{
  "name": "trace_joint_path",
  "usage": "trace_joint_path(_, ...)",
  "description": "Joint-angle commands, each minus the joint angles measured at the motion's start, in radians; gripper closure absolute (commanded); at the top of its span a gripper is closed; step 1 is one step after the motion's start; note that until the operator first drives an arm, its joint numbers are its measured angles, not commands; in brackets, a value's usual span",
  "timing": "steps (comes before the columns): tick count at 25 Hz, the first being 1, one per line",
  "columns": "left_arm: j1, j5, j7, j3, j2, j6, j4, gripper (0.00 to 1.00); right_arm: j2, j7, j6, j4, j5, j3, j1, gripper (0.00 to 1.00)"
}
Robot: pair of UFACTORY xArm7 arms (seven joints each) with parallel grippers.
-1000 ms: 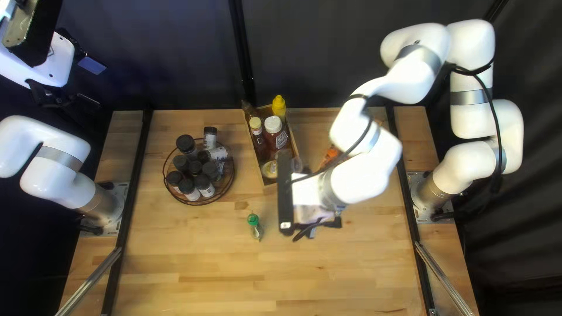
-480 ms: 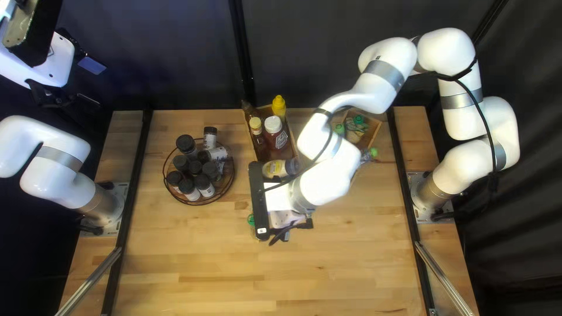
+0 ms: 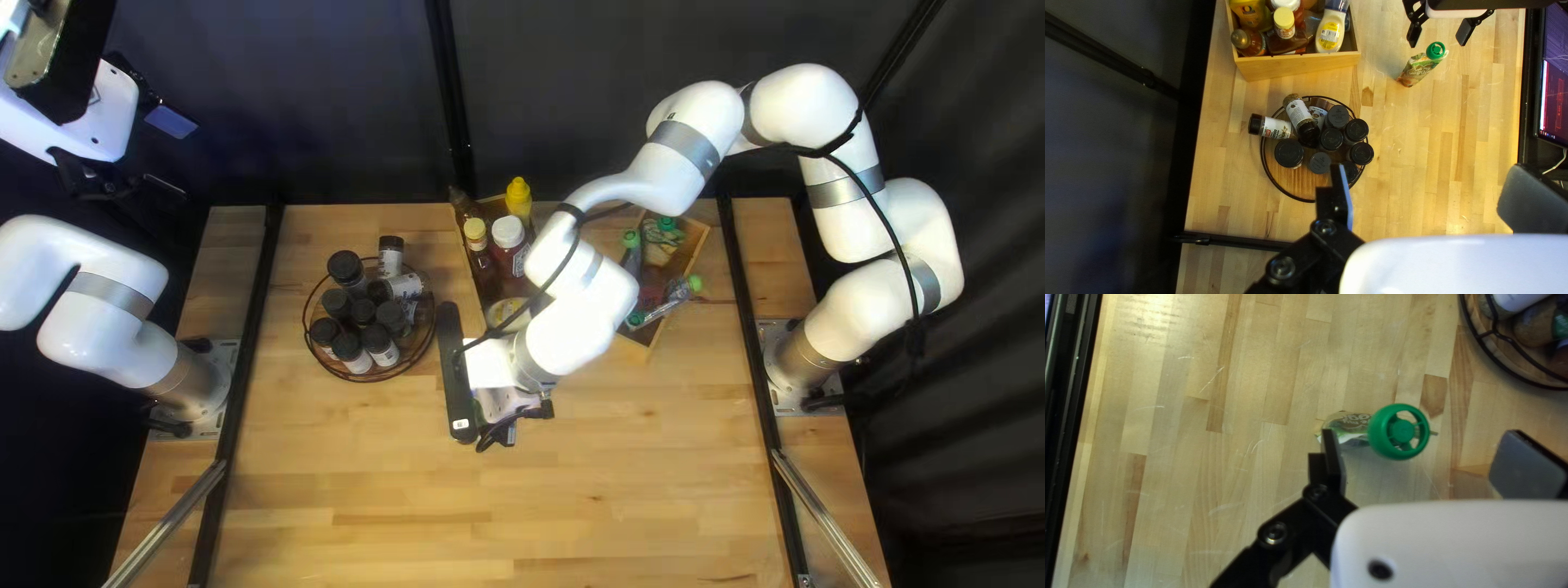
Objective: Separate condiments, baby food and spices and place it in 3 different racks/containers
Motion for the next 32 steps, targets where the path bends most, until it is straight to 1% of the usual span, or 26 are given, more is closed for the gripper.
trace_joint_path(1,0.000,0.000,0.000,0.000,0.000,0.000,0.000,0.00,-0.013,-0.020,-0.005,0.015,0.004,-0.012,0.013,0.92)
trace_joint_path(3,0.000,0.000,0.000,0.000,0.000,0.000,0.000,0.00,-0.016,-0.027,-0.006,0.015,0.007,-0.010,0.010,0.95)
trace_joint_path(5,0.000,0.000,0.000,0.000,0.000,0.000,0.000,0.00,-0.015,-0.033,-0.004,0.013,0.013,-0.004,0.006,0.96)
trace_joint_path(9,0.000,0.000,0.000,0.000,0.000,0.000,0.000,0.00,0.007,-0.035,0.015,-0.020,0.038,0.049,-0.036,0.98)
trace_joint_path(14,0.000,0.000,0.000,0.000,0.000,0.000,0.000,0.00,0.057,-0.027,0.082,-0.101,0.104,0.209,-0.155,0.98)
trace_joint_path(18,0.000,0.000,0.000,0.000,0.000,0.000,0.000,0.00,0.069,-0.020,0.176,-0.182,0.171,0.394,-0.291,0.98)
trace_joint_path(19,0.000,0.000,0.000,0.000,0.000,0.000,0.000,0.00,0.065,-0.018,0.198,-0.200,0.184,0.431,-0.320,0.98)
trace_joint_path(20,0.000,0.000,0.000,0.000,0.000,0.000,0.000,0.00,0.054,-0.014,0.235,-0.230,0.204,0.495,-0.369,0.99)
trace_joint_path(23,0.000,0.000,0.000,0.000,0.000,0.000,0.000,0.00,0.013,0.001,0.330,-0.303,0.248,0.638,-0.482,0.99)
trace_joint_path(24,0.000,0.000,0.000,0.000,0.000,0.000,0.000,0.00,0.001,0.003,0.352,-0.317,0.259,0.668,-0.506,0.99)
trace_joint_path(26,0.000,0.000,0.000,0.000,0.000,0.000,0.000,0.00,-0.035,0.008,0.423,-0.356,0.292,0.755,-0.573,0.99)
trace_joint_path(28,0.000,0.000,0.000,0.000,0.000,0.000,0.000,0.00,-0.067,0.013,0.480,-0.385,0.317,0.819,-0.624,0.99)
trace_joint_path(32,0.000,0.000,0.000,0.000,0.000,0.000,0.000,0.00,-0.117,0.034,0.566,-0.431,0.354,0.910,-0.700,1.00)
